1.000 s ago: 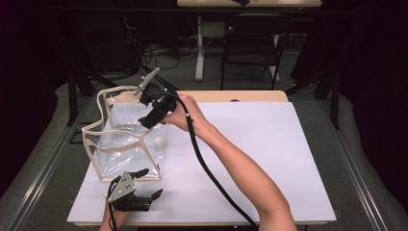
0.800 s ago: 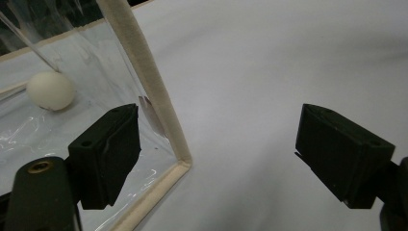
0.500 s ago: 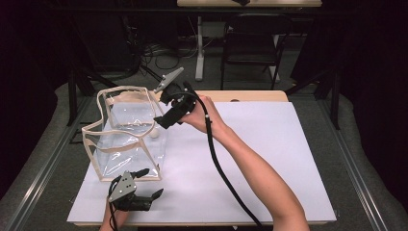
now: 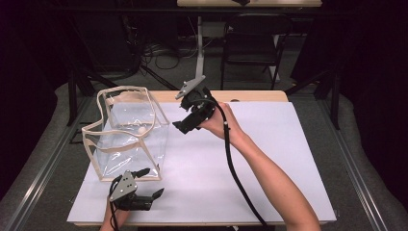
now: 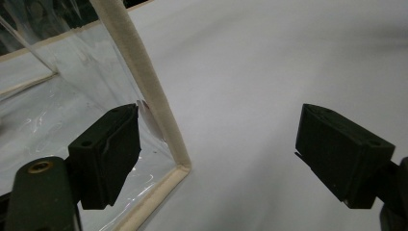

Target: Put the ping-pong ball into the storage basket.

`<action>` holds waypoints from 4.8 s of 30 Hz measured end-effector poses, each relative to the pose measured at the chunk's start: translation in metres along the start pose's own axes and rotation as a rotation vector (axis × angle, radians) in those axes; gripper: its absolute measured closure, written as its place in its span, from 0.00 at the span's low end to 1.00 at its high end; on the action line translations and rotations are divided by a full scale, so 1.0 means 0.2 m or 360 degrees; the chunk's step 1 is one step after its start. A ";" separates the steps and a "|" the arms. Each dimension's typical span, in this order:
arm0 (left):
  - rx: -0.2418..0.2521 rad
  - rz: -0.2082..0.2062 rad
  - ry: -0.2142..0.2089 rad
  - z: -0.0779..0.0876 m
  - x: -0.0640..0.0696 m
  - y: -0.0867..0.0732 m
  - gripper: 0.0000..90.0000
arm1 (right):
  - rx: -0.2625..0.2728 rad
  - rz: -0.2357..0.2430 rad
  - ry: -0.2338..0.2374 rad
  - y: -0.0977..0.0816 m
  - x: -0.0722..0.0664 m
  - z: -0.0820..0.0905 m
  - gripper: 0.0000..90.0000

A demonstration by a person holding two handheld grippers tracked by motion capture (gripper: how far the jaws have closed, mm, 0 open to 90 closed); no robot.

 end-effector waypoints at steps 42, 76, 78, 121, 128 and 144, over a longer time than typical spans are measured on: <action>-0.0013 -0.0018 -0.0005 -0.01 0.01 0.00 0.18 | -0.0002 -0.0120 -0.0150 -0.61 -0.11 0.14 0.03; -0.0019 -0.0017 0.0002 -0.01 0.00 0.00 0.18 | 0.0038 -0.0262 -0.0270 -0.94 -0.18 0.25 0.00; -0.0022 -0.0019 0.0003 -0.01 0.00 0.00 0.18 | 0.0041 -0.0262 -0.0280 -0.96 -0.18 0.26 0.00; -0.0014 -0.0011 0.0013 -0.01 0.00 0.00 0.18 | 0.0027 -0.0363 -0.0372 -1.29 -0.28 0.36 0.00; -0.0014 -0.0006 0.0004 -0.02 0.00 0.00 0.18 | -0.0005 -0.0333 -0.0383 -1.31 -0.29 0.37 0.00; -0.0018 -0.0010 0.0009 -0.01 -0.01 -0.01 0.18 | 0.0045 -0.0424 -0.0438 -1.48 -0.34 0.41 0.00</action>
Point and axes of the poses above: each handheld gripper's, and its own axes: z roughly backward along the jaws, y roughly out of its top, x roughly to its right, the point moved 3 cm from there along -z, roughly forward along the jaws, and after that the axes turned 5 degrees about z, right-handed, at the moved point
